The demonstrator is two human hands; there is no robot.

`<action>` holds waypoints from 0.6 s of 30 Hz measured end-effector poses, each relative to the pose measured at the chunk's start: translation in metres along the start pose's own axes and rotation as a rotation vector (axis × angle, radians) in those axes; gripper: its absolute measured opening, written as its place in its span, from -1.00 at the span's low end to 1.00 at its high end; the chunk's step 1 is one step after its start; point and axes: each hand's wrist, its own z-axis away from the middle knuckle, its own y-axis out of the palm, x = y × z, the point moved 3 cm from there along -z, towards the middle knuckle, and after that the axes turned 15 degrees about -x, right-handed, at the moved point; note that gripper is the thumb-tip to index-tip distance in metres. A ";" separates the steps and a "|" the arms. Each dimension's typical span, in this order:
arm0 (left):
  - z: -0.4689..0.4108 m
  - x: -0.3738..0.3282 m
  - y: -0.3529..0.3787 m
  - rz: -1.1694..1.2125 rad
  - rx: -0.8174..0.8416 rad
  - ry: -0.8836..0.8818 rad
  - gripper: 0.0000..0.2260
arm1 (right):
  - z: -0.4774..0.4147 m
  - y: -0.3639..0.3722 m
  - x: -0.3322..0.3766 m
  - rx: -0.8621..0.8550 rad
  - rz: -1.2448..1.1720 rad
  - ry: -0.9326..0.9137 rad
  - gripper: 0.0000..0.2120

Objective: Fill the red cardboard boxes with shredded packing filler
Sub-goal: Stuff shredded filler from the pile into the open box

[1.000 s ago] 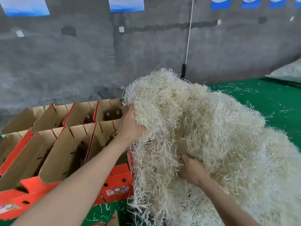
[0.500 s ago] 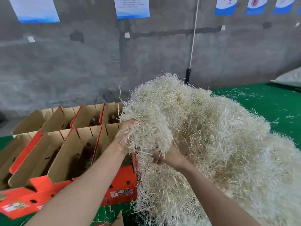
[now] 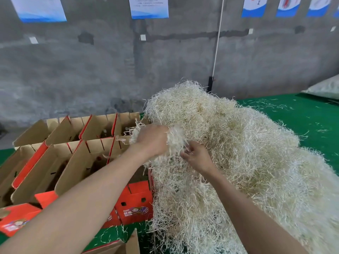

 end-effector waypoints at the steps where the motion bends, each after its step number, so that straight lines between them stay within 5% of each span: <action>1: 0.000 0.004 -0.003 0.169 -0.140 -0.103 -0.66 | 0.004 0.009 -0.016 0.037 0.097 -0.007 -0.89; 5: 0.002 0.008 -0.020 0.962 -0.349 -0.590 -0.69 | 0.030 0.024 -0.081 0.408 0.668 0.096 -0.80; 7: 0.006 0.006 -0.028 1.190 -0.358 -0.765 -0.64 | 0.036 0.021 -0.098 0.489 0.712 0.194 -0.68; 14: 0.035 0.023 -0.048 1.335 -0.299 -1.002 -0.65 | 0.004 -0.036 0.033 -0.126 0.025 -0.110 -0.63; 18: 0.073 0.041 -0.066 1.383 -0.222 -1.105 -0.85 | 0.038 -0.032 0.101 0.222 -0.646 -0.031 -0.60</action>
